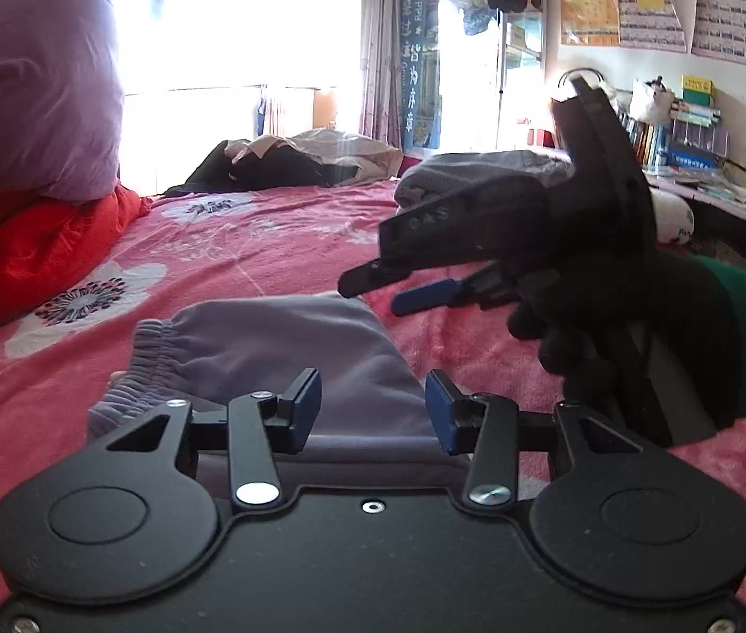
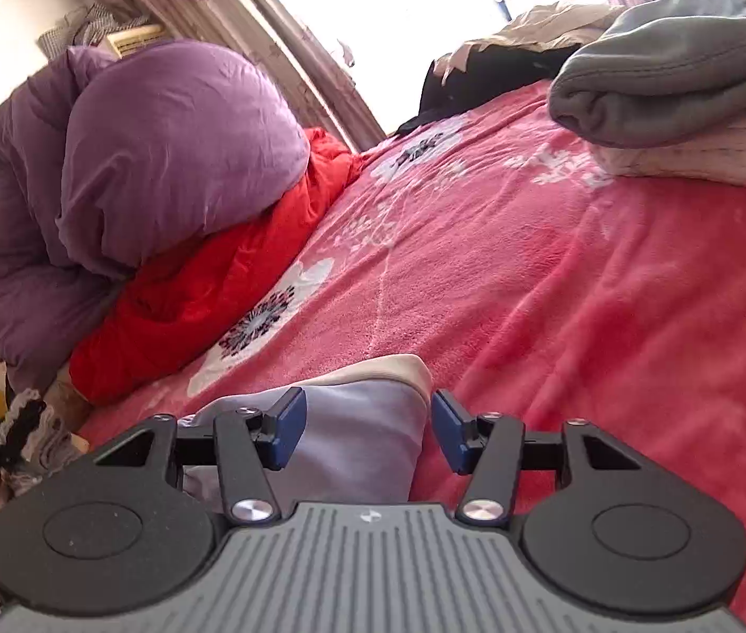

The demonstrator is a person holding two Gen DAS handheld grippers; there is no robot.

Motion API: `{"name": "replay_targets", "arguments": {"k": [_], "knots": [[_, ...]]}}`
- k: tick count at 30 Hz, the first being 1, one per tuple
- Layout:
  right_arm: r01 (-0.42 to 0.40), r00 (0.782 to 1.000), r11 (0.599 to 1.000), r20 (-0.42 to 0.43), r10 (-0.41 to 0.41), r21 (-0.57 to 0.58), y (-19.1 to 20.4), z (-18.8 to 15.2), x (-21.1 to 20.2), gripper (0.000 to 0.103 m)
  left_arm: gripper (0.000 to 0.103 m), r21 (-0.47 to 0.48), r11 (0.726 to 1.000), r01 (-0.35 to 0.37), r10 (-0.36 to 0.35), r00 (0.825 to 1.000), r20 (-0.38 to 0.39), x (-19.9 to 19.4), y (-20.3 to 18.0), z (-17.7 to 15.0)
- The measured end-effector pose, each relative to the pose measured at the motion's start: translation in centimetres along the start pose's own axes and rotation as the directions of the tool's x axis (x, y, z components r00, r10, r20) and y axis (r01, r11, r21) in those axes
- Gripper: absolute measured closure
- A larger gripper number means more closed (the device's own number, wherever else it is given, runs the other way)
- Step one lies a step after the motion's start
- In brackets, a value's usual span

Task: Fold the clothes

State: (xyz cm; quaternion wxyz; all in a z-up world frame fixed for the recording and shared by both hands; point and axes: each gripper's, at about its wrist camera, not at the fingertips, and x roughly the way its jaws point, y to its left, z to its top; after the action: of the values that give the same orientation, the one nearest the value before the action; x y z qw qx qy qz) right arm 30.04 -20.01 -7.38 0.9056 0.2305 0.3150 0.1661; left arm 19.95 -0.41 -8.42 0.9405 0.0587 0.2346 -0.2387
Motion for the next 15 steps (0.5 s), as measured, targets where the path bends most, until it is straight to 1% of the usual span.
{"name": "replay_targets", "arguments": {"k": [1, 2, 3, 4, 6, 9, 10, 12, 13, 14, 15], "knots": [[0.01, 1.0, 1.0, -0.015, -0.01, -0.002, 0.0, 0.2, 1.0, 0.058, 0.061, 0.056, 0.998, -0.012, 0.017, 0.996, -0.083, 1.0, -0.3, -0.8], [0.026, 0.999, 1.0, -0.042, -0.026, -0.005, 0.0, 0.5, 2.2, 0.058, 0.061, 0.144, 0.989, -0.032, 0.052, 0.99, -0.131, 1.6, -0.9, -1.8], [0.046, 0.996, 0.999, -0.075, -0.047, -0.009, -0.1, 0.7, 3.4, 0.058, 0.061, 0.238, 0.969, -0.058, 0.086, 0.99, -0.11, 1.5, -1.5, -3.0], [0.064, 0.993, 0.998, -0.1, -0.065, -0.019, -0.1, 0.7, 4.4, 0.06, 0.061, 0.286, 0.955, -0.073, 0.104, 0.99, -0.093, 1.3, -1.9, -3.6], [0.093, 0.986, 0.994, -0.134, -0.1, -0.058, 0.0, 0.5, 6.2, 0.06, 0.06, 0.273, 0.959, -0.075, 0.109, 0.988, -0.112, 1.3, -1.9, -3.0], [0.127, 0.982, 0.981, -0.117, -0.145, -0.146, 1.0, 0.5, 7.0, 0.061, 0.06, 0.289, 0.957, -0.039, 0.081, 0.988, -0.135, 1.0, -1.4, -3.0], [0.128, 0.984, 0.982, -0.101, -0.143, -0.142, 1.1, 0.8, 6.7, 0.061, 0.06, 0.296, 0.955, -0.018, 0.065, 0.987, -0.146, 0.7, -1.1, -3.0], [0.099, 0.994, 0.992, -0.046, -0.102, -0.076, 0.5, 1.5, 5.6, 0.06, 0.06, 0.297, 0.955, 0.023, 0.027, 0.986, -0.165, -0.3, -0.5, -2.4], [0.094, 0.995, 0.994, -0.019, -0.095, -0.048, 0.1, 1.9, 4.8, 0.06, 0.06, 0.283, 0.958, 0.035, 0.01, 0.988, -0.155, -1.0, -0.1, -1.9], [0.097, 0.995, 0.995, 0.007, -0.097, -0.029, -0.1, 2.2, 4.0, 0.06, 0.06, 0.257, 0.966, 0.032, 0.001, 0.992, -0.128, -1.9, 0.5, -1.4], [0.099, 0.994, 0.995, 0.036, -0.099, -0.021, -0.3, 2.5, 3.2, 0.06, 0.06, 0.219, 0.976, 0.014, 0.005, 0.996, -0.09, -2.5, 1.2, -0.8]]}}
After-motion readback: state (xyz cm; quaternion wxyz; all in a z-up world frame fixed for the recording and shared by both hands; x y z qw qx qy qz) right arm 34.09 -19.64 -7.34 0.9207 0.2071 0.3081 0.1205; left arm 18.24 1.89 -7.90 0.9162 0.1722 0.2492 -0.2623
